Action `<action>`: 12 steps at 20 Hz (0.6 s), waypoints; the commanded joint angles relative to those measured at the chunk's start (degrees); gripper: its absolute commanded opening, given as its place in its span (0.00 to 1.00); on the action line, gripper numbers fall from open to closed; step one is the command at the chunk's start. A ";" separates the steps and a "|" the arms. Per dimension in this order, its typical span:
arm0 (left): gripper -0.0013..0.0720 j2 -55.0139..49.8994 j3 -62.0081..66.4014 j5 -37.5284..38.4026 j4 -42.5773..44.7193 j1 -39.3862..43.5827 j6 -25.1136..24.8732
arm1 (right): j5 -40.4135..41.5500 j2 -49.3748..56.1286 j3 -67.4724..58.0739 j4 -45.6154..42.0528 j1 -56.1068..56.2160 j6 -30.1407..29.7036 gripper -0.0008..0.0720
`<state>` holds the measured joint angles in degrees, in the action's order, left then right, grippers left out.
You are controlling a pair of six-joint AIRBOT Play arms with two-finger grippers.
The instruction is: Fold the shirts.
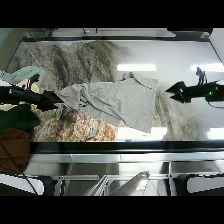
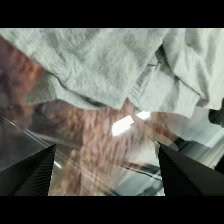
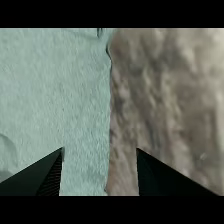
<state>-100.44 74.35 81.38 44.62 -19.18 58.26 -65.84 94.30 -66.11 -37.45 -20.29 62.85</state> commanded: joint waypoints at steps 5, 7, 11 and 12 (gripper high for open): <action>0.97 -0.68 4.44 -19.85 0.44 4.31 -0.31 | 3.19 0.13 13.18 0.59 8.79 -2.23 0.67; 0.97 -2.54 7.96 -18.91 0.44 5.25 -0.31 | 4.81 0.13 13.20 0.63 12.28 -0.33 0.67; 0.97 -8.39 14.16 -6.38 0.46 5.88 -0.26 | 5.49 0.13 13.18 3.26 17.86 0.09 0.66; 0.97 -9.68 15.08 -3.74 0.57 5.88 -0.26 | 5.60 0.13 13.20 3.85 18.80 -0.04 0.66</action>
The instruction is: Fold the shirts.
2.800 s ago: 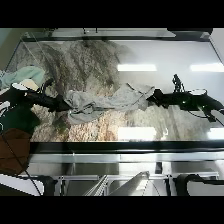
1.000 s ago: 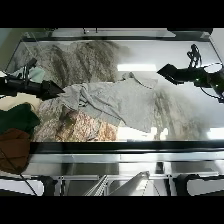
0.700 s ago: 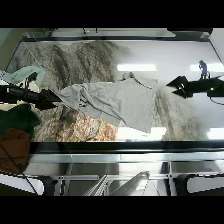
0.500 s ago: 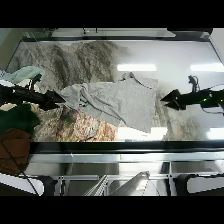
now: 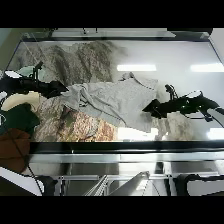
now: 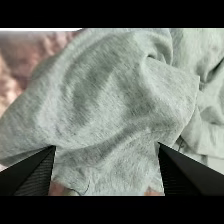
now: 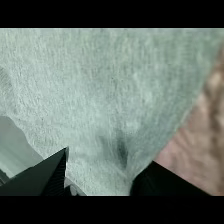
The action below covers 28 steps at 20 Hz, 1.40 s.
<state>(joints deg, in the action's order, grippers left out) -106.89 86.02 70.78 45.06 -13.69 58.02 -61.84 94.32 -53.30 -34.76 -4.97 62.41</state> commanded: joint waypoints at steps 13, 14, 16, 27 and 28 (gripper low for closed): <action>0.97 -2.82 -1.44 6.56 3.23 -1.11 0.92 | -7.26 -0.09 3.08 -4.31 2.51 1.07 0.66; 0.97 -2.80 -1.46 3.91 3.21 -0.28 0.68 | -7.43 -0.09 3.80 -4.31 2.25 1.05 0.66; 0.96 -2.84 -0.07 0.72 3.02 0.85 0.52 | -8.07 -0.15 5.11 -4.28 2.14 1.05 0.66; 0.04 -2.75 2.40 13.03 -3.28 1.18 -1.40 | -7.61 -0.94 6.62 5.90 2.23 -3.67 0.03; 0.04 -2.16 2.43 13.99 -6.75 0.57 -1.46 | -7.65 -1.20 6.58 7.39 2.19 -4.17 0.03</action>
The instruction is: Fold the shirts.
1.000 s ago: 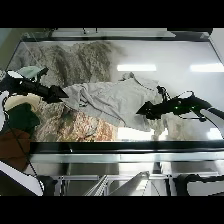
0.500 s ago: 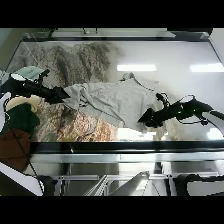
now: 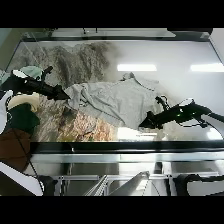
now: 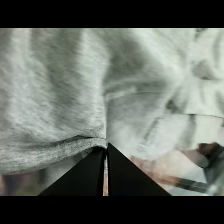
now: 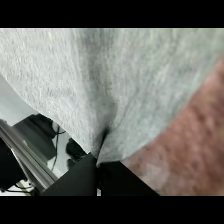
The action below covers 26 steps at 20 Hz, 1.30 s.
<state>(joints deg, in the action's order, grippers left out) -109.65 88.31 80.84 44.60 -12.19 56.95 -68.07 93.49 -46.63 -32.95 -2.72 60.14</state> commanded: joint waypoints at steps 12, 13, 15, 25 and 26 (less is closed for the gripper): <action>0.04 38.05 0.13 14.80 -60.65 -19.04 -4.76 | -3.54 -43.23 -25.38 13.33 -16.02 -4.81 0.04; 0.04 42.66 0.13 14.03 -66.88 -21.88 -5.62 | -1.88 -47.23 -28.50 13.31 -19.34 -4.39 0.04; 0.04 51.45 0.11 11.43 -74.77 -29.27 -6.47 | 3.21 -54.07 -32.44 13.31 -25.68 -4.39 0.03; 0.05 63.10 -1.20 6.32 -33.99 -31.30 -0.02 | 0.57 -55.41 -26.86 13.31 -29.81 -1.36 0.03; 0.05 60.67 -3.61 5.29 -29.18 -25.27 -0.17 | 0.59 -52.68 -23.43 13.29 -28.06 -1.40 0.03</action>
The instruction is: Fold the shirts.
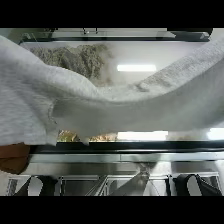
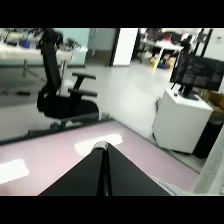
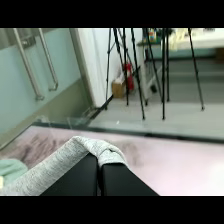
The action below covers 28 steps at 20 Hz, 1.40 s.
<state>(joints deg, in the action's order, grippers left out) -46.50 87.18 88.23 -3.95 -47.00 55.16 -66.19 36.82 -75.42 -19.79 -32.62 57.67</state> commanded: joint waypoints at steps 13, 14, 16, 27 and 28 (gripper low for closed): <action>0.05 -68.19 8.35 -13.90 35.28 31.54 -4.22 | 7.21 66.64 13.03 8.50 9.88 -14.43 0.03; 0.05 -70.49 11.76 -13.60 35.32 31.61 -3.63 | 5.25 70.10 9.35 8.48 9.92 -14.29 0.03; 0.05 -72.52 16.94 -13.51 35.56 30.84 -2.45 | 2.75 73.90 2.34 8.35 9.84 -12.85 0.03; 0.05 -72.78 19.37 -2.56 44.61 30.75 2.54 | -7.08 74.62 -9.99 -15.26 8.61 -3.76 0.03; 0.05 -72.78 19.37 -0.76 46.14 30.80 3.58 | -8.46 74.62 -9.99 -17.27 8.39 -3.54 0.03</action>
<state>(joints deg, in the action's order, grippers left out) -119.17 106.32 82.52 37.71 -16.88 56.55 -70.46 111.28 -84.77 -30.13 -24.01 52.53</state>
